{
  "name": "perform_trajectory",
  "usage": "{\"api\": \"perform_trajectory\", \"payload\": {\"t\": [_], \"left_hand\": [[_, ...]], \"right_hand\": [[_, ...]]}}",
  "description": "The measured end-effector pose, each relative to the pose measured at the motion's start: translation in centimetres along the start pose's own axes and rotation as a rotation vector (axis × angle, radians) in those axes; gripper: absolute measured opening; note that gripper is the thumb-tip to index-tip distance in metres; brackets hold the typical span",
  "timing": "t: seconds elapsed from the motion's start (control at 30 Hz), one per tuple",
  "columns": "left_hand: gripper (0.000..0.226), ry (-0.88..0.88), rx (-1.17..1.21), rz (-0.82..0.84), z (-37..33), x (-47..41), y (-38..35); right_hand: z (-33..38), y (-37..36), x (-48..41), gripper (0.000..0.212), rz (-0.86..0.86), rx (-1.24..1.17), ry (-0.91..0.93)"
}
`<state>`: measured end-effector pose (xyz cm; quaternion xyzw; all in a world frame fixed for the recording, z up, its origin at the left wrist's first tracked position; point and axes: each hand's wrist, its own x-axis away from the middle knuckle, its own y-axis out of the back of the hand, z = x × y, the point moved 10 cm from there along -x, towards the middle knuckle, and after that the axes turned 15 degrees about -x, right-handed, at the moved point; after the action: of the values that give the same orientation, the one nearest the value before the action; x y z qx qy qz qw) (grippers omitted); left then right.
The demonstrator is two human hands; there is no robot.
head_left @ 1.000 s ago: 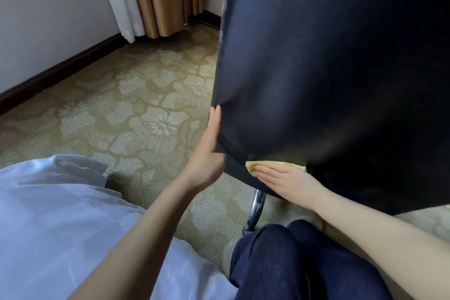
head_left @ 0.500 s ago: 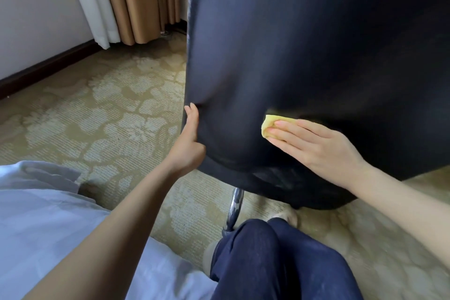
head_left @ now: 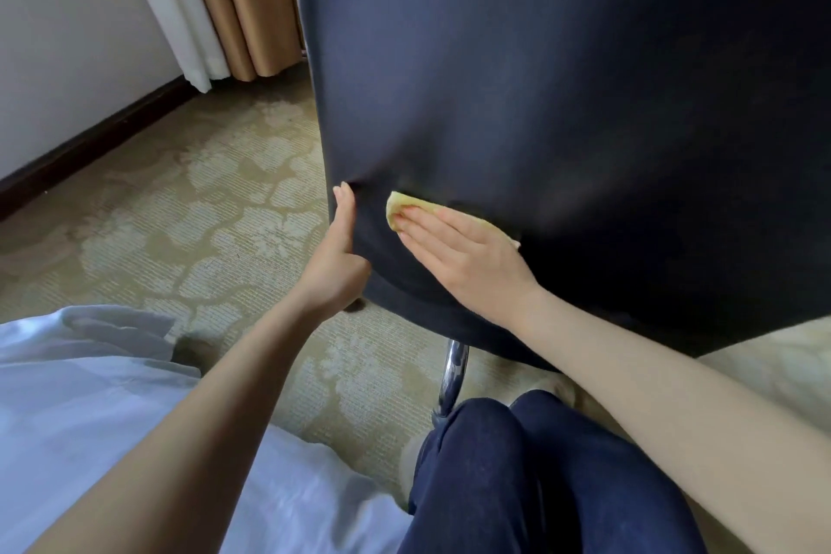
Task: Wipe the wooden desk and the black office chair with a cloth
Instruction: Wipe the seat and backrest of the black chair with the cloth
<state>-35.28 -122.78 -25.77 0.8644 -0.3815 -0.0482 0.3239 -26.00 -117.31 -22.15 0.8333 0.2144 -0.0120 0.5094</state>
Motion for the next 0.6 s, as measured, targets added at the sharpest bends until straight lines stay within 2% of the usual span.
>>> {"api": "perform_trajectory", "payload": {"t": [0.13, 0.3, 0.43, 0.6], "left_hand": [[0.098, -0.015, -0.003, -0.003, -0.2, 0.6, -1.3], [0.103, 0.016, 0.081, 0.109, 0.1, 2.0, -6.2], [0.105, 0.068, 0.148, 0.18, -0.3, 2.8, -9.9], [0.106, 0.066, 0.165, 0.19, -1.0, 2.6, -11.7]], "right_hand": [[2.6, -6.3, 5.1, 0.057, 0.327, 0.159, 0.099], [3.1, -8.7, 12.5, 0.062, 0.483, 0.174, 0.209], [2.5, -8.0, 17.3, 0.062, 0.521, 0.224, 0.347], [-1.8, -2.8, 18.9, 0.053, 0.409, -0.001, 0.215]]}}
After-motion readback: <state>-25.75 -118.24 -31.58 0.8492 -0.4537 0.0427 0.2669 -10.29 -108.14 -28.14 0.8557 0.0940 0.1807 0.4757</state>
